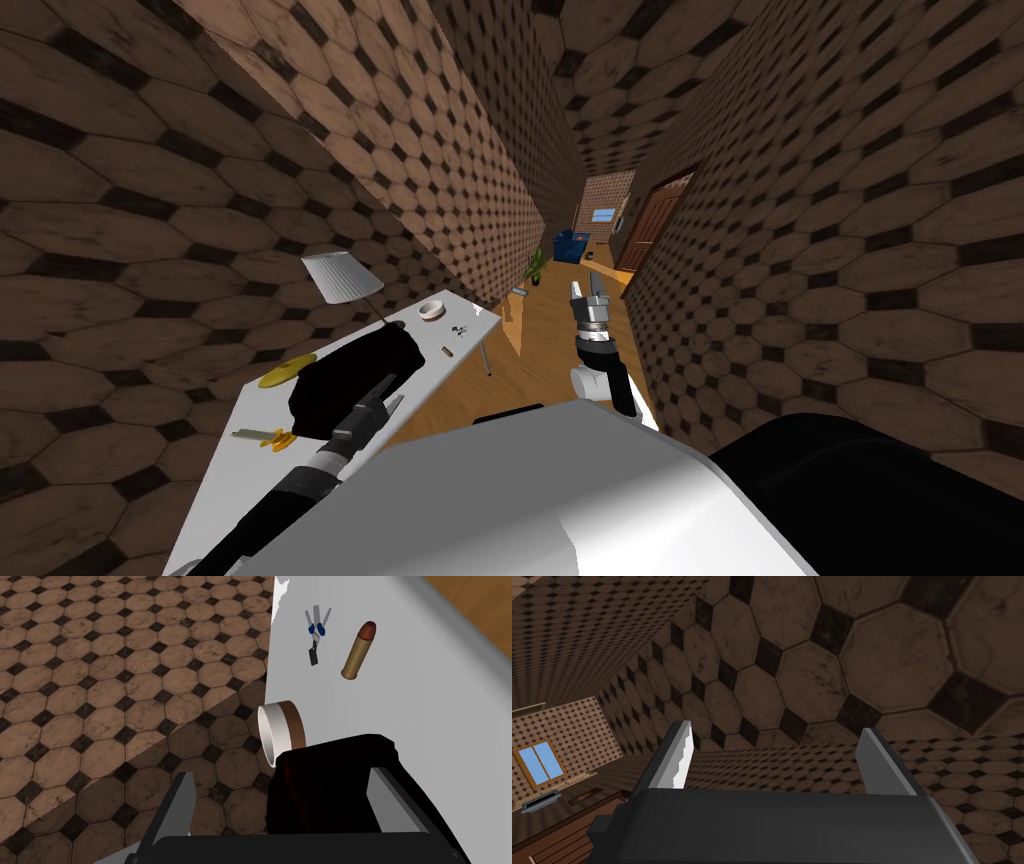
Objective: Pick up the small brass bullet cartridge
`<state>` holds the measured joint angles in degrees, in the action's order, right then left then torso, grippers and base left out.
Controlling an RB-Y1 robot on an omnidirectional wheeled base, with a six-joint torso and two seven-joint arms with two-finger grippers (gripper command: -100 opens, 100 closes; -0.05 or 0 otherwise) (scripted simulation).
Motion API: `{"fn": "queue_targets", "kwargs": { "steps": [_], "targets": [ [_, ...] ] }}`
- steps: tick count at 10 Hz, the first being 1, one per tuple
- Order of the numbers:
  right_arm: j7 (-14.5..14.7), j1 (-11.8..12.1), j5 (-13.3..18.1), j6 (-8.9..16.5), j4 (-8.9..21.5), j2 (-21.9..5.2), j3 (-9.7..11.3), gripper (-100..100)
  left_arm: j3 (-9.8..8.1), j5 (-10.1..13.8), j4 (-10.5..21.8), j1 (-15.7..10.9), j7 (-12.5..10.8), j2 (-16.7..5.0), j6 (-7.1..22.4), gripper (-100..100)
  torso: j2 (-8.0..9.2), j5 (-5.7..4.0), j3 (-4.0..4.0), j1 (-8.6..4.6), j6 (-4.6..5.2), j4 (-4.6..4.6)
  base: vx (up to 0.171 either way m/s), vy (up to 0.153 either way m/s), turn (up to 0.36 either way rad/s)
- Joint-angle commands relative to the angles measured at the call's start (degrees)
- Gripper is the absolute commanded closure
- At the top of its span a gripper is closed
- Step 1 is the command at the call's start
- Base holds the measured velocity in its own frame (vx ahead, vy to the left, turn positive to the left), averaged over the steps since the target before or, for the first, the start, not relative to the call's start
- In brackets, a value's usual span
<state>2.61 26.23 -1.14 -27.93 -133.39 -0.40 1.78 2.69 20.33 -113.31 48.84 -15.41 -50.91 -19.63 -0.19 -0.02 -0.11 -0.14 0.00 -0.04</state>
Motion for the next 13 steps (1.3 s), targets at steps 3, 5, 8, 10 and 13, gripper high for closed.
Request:
{"fn": "queue_targets", "kwargs": {
  "steps": [3,5,8,10,13],
  "targets": [
    [0.0,0.0,0.0,0.0,0.0,0.0,0.0,0,1.18,1.5,2.1,1.2,-1.33,-6.29,0.42,-100,-0.05,0.0,-0.03,0.01,0.0,-0.01,0.054,-0.031,-0.072],
    [0.0,0.0,0.0,0.0,0.0,0.0,0.0,0,2.05,2.37,3.17,2.08,-2.01,-9.48,0.88,-100,-0.09,0.0,-0.05,0.01,0.0,-0.02,0.063,-0.03,-0.09],
    [0.0,0.01,0.0,0.0,0.0,0.0,0.0,0,4.03,3.94,5.31,3.52,-3.25,-14.6,1.88,-100,-0.04,-0.02,-0.03,-0.05,-0.03,-0.01,0.064,-0.047,-0.091],
    [0.0,0.01,0.0,0.0,0.0,0.0,0.0,0,5.12,4.64,6.37,4.09,-3.81,-17.39,2.43,-100,-0.09,-0.01,-0.06,-0.02,-0.02,-0.02,0.079,-0.034,-0.076],
    [0.0,0.01,0.0,0.0,0.0,0.0,0.0,0,6.3,5.28,7.41,4.56,-4.34,-21.07,3.0,-100,-0.14,-0.02,-0.08,-0.08,-0.01,-0.03,0.075,-0.041,-0.069]
  ]
}}
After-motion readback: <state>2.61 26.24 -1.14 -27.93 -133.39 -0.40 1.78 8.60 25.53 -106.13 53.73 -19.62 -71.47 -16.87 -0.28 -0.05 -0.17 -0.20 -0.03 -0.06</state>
